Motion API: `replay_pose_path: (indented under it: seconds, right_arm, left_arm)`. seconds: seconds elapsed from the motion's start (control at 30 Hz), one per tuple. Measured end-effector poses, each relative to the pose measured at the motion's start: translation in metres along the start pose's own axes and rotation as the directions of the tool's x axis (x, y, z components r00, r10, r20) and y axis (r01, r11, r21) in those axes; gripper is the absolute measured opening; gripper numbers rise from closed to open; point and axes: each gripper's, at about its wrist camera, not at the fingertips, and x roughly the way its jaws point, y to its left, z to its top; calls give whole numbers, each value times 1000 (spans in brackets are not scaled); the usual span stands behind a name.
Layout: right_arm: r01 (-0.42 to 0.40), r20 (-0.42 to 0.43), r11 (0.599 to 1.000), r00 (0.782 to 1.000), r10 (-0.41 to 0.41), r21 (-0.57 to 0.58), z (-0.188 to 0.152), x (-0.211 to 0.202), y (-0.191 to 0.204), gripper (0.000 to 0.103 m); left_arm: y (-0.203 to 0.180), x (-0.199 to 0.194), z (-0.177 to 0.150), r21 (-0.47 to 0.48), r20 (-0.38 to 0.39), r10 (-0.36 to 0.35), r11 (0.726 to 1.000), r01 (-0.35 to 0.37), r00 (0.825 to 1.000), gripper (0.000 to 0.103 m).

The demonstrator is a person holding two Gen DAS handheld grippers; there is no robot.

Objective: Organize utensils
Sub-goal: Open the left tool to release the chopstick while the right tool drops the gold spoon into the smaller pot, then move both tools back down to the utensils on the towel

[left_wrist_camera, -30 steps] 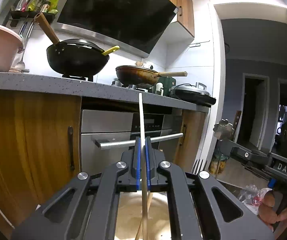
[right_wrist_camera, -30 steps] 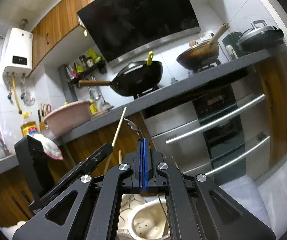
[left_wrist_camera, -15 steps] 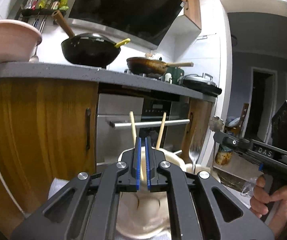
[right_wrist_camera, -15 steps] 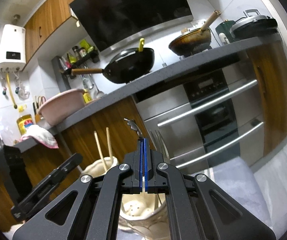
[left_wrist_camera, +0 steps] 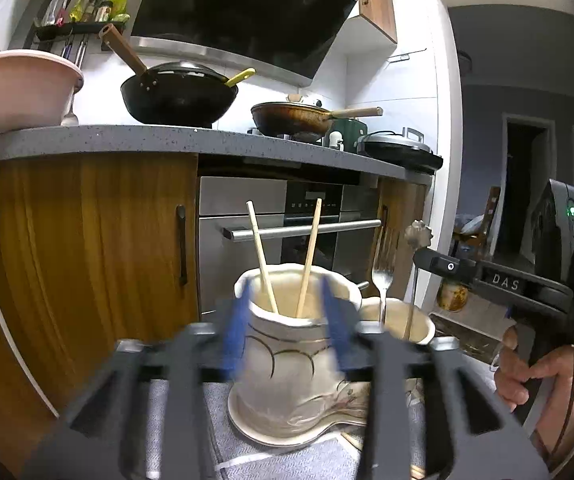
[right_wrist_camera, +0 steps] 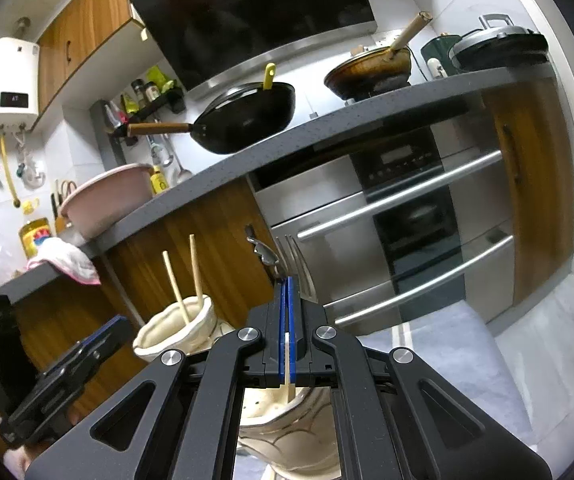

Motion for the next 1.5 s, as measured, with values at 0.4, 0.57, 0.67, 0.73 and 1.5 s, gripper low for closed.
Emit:
replay_pose_path:
  seconds: [0.4,0.57,0.67,0.73,1.5]
  right_arm:
    - [43,-13,999,999,-44,-20,-2,-2,-5,8]
    - [42,4,999,999,-42,-30,-1,-7,-4,22]
    - [43,18,998,999,-42,-41,1,-11,-2,34]
    - [43,29,998,999,-42,-44,1,-17,-1,49]
    - [215,115,970,973,-202,-112,-28,-113,-7,98]
  left_arm:
    - [-16,-12,-2,66,35,15,998,-17,999,88]
    - [-18,-12,-4,76,18,42,996,-44,999,90]
    - [-16,-13,-5,72,31,71,995,-73,997,92]
    - [-16,-16,-4,75,51,90,993,-94,995,96]
    - [-31,-66,-26,31,-11,71,997,-71,997,97]
